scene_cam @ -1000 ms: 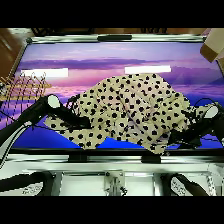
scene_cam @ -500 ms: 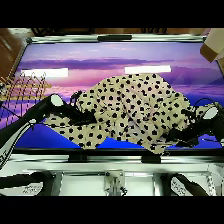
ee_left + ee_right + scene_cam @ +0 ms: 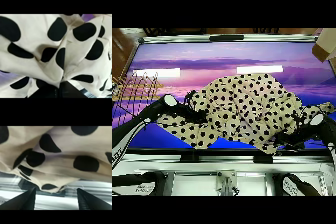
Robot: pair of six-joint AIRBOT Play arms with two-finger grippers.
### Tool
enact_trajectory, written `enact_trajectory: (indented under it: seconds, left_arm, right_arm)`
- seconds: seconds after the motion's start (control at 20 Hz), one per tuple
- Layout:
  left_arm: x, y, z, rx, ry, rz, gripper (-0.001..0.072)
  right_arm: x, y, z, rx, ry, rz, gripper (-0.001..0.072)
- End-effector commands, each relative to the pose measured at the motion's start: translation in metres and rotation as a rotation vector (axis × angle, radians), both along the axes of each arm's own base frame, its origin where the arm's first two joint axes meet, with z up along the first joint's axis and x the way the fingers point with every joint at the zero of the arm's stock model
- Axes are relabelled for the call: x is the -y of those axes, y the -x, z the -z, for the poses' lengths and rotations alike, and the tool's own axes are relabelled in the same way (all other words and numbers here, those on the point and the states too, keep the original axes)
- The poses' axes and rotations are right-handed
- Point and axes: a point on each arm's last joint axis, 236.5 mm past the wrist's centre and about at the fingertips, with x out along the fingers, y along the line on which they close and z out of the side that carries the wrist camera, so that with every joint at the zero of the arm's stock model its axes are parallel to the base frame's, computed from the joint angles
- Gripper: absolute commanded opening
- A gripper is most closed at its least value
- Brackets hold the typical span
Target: Fold the shirts.
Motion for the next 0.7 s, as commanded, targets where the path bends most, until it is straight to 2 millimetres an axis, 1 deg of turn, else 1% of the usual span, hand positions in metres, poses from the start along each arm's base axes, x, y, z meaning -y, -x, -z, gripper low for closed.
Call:
enact_trajectory:
  seconds: [0.0, 0.05, 0.15, 0.3, 0.35, 0.4, 0.45, 0.5, 0.55, 0.6, 0.65]
  left_arm:
    - [0.003, -0.001, -0.009, 0.025, 0.013, 0.031, 0.0047]
    - [0.004, -0.003, -0.014, 0.037, 0.019, 0.042, 0.0047]
    - [0.007, -0.009, -0.025, 0.058, 0.029, 0.050, 0.0047]
    - [0.010, -0.009, -0.033, 0.063, 0.039, 0.066, 0.0047]
    - [0.010, -0.008, -0.034, 0.059, 0.040, 0.072, 0.0047]
    - [0.010, -0.007, -0.036, 0.059, 0.041, 0.075, 0.0047]
    - [0.010, -0.007, -0.038, 0.066, 0.043, 0.076, 0.0047]
    - [0.010, -0.008, -0.044, 0.088, 0.046, 0.085, 0.0046]
    - [0.009, -0.011, -0.052, 0.119, 0.044, 0.097, 0.0045]
    - [0.006, -0.015, -0.063, 0.160, 0.033, 0.109, 0.0044]
    - [0.002, -0.021, -0.082, 0.225, 0.010, 0.132, 0.0044]
  right_arm:
    - [-0.012, -0.016, 0.004, 0.052, -0.039, 0.074, 0.0604]
    - [-0.014, -0.018, 0.005, 0.051, -0.048, 0.083, 0.0604]
    - [-0.017, -0.015, 0.011, 0.018, -0.062, 0.089, 0.0602]
    - [-0.032, -0.010, 0.021, -0.035, -0.084, 0.041, 0.0582]
    - [-0.036, -0.010, 0.023, -0.031, -0.079, 0.016, 0.0446]
    - [-0.040, -0.013, 0.023, -0.018, -0.073, -0.003, 0.0211]
    - [-0.043, -0.018, 0.019, -0.004, -0.073, -0.021, 0.0054]
    - [-0.044, -0.025, 0.012, 0.022, -0.073, -0.047, 0.0057]
    - [-0.045, -0.038, -0.001, 0.067, -0.075, -0.076, 0.0058]
    - [-0.044, -0.054, -0.021, 0.135, -0.077, -0.103, 0.0057]
    - [-0.044, -0.078, -0.050, 0.239, -0.072, -0.125, 0.0057]
